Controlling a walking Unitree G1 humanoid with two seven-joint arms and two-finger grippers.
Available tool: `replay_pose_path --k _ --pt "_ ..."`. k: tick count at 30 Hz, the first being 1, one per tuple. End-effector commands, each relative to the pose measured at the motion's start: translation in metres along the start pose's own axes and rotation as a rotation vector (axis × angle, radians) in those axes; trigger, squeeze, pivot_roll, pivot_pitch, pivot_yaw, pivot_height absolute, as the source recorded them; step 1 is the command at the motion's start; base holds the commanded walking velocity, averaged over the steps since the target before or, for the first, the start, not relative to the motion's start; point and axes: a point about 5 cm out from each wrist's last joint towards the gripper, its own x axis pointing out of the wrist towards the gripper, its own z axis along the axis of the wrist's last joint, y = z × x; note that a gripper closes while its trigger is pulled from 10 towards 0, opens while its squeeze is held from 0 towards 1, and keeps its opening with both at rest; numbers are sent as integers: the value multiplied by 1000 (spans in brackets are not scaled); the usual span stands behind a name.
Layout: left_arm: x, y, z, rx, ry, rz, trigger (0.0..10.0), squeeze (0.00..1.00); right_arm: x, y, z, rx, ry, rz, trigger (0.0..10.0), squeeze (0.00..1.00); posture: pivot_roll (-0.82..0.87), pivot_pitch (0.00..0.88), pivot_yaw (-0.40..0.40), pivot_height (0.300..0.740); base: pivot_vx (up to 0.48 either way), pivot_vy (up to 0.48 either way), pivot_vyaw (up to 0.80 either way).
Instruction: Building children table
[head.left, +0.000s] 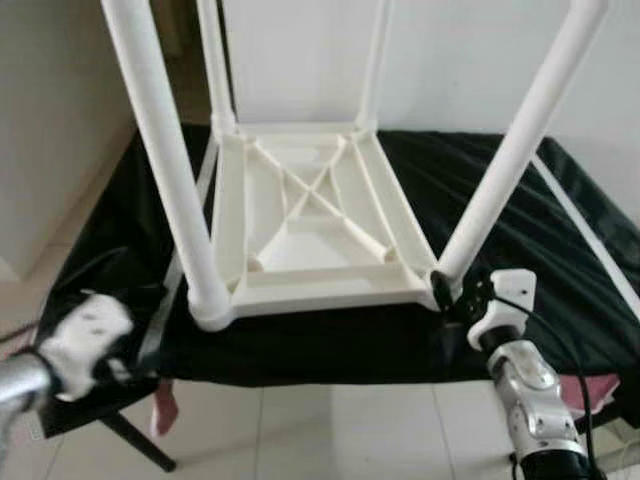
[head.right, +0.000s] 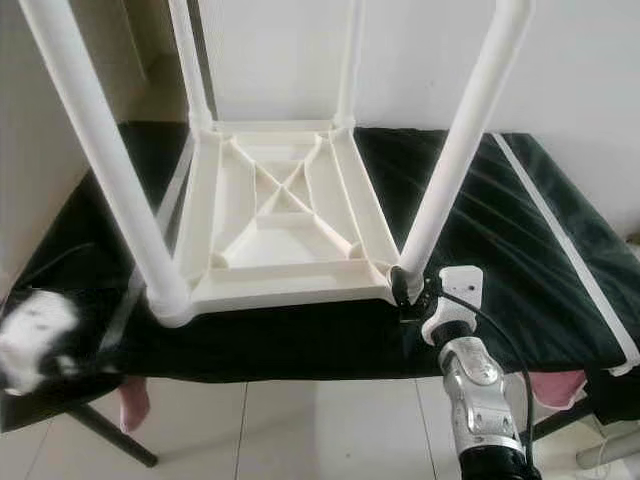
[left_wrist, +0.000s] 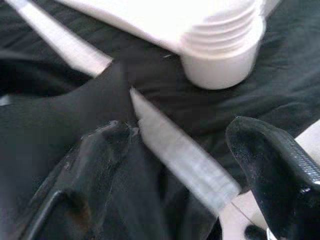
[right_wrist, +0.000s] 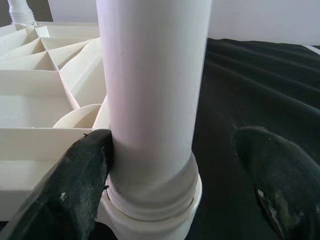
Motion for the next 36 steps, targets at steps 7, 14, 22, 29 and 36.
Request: replay_pose_path --k 7,14,22,29,36 --pt "-5 29 2 0 -33 164 10000 0 -2 -5 -5 1 24 -12 10000 0 68 33 -54 740 0 0 0" --pt "25 67 21 -20 -134 428 10000 0 -3 10 -11 32 37 11 10000 0 56 33 -52 740 0 0 0" --pt "53 77 41 -62 -229 500 10000 0 -12 29 -17 66 46 31 10000 0 25 31 -41 740 0 0 0" --pt "75 77 54 -116 -308 471 10000 0 -24 39 -25 96 71 24 10000 0 4 35 -34 740 0 0 0" --pt "101 67 67 -165 -379 435 10000 0 -37 56 -34 128 113 33 10000 0 -12 37 -31 740 0 0 0"
